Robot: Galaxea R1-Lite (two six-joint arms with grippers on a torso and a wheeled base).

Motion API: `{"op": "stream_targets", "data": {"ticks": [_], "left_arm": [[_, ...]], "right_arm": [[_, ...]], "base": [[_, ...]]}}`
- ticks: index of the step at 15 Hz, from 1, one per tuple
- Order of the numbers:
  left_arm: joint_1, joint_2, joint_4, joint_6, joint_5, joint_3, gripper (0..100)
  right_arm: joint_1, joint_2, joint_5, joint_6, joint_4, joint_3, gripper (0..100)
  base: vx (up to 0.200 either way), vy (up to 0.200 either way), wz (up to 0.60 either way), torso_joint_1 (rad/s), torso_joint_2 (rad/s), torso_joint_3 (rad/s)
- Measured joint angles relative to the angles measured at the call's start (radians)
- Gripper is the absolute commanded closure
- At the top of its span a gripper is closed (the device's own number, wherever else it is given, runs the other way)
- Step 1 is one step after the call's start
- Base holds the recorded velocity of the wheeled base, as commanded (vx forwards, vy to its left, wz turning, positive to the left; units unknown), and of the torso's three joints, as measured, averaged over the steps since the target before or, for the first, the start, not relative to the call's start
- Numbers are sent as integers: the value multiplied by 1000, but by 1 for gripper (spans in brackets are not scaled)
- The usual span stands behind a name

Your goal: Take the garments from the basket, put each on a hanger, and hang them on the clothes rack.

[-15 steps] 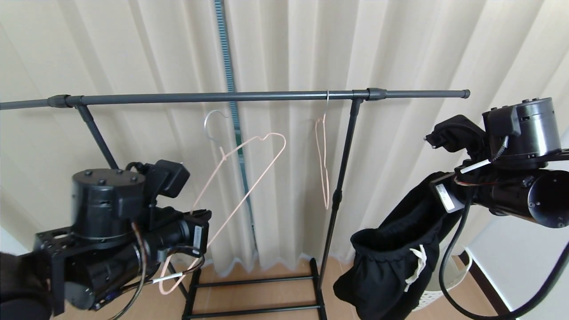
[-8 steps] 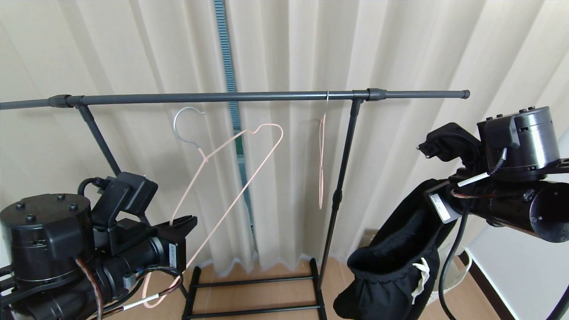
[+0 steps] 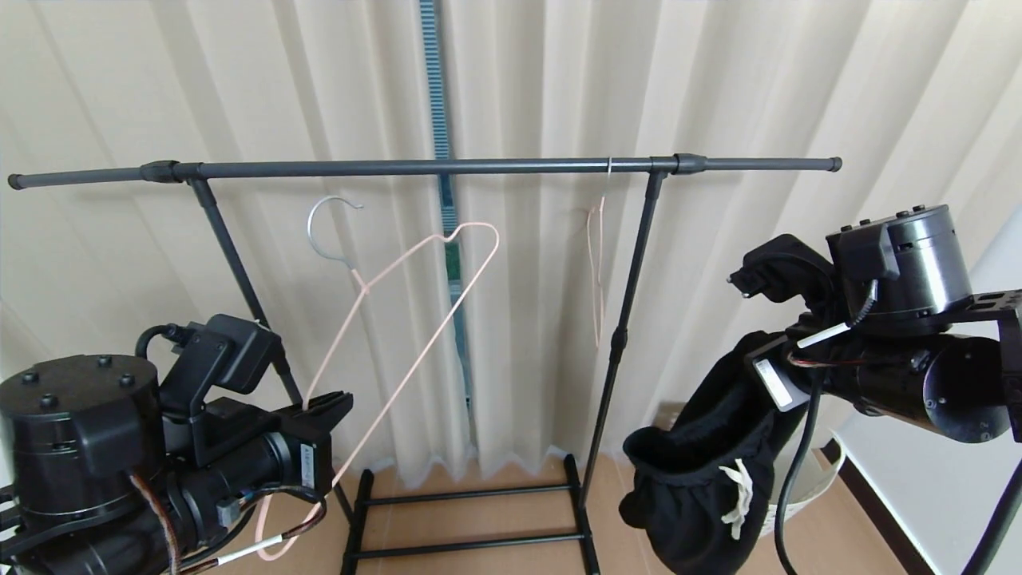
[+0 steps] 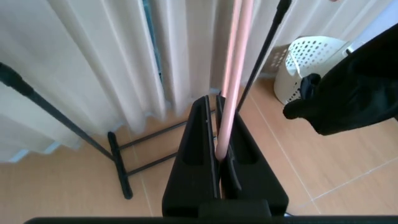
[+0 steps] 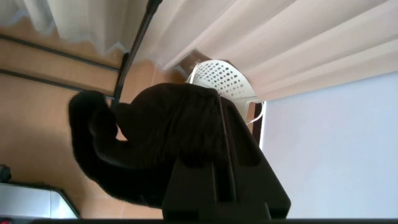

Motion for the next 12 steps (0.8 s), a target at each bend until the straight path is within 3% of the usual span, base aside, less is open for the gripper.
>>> {"op": "stream_targets", "data": {"ticks": [5, 7, 12], "left_arm": [[-5, 2, -11, 5, -15, 19, 100], [-12, 0, -102, 32, -90, 59, 100], [-15, 0, -277, 173, -276, 217, 100]], "right_arm": [[14, 35, -29, 0, -36, 3, 100], [29, 64, -106, 3, -82, 9, 100], [42, 108, -139, 1, -169, 31, 100]], "base": [[0, 0, 0, 0, 0, 0], [0, 0, 0, 0, 0, 0], [0, 0, 0, 0, 0, 0]]}}
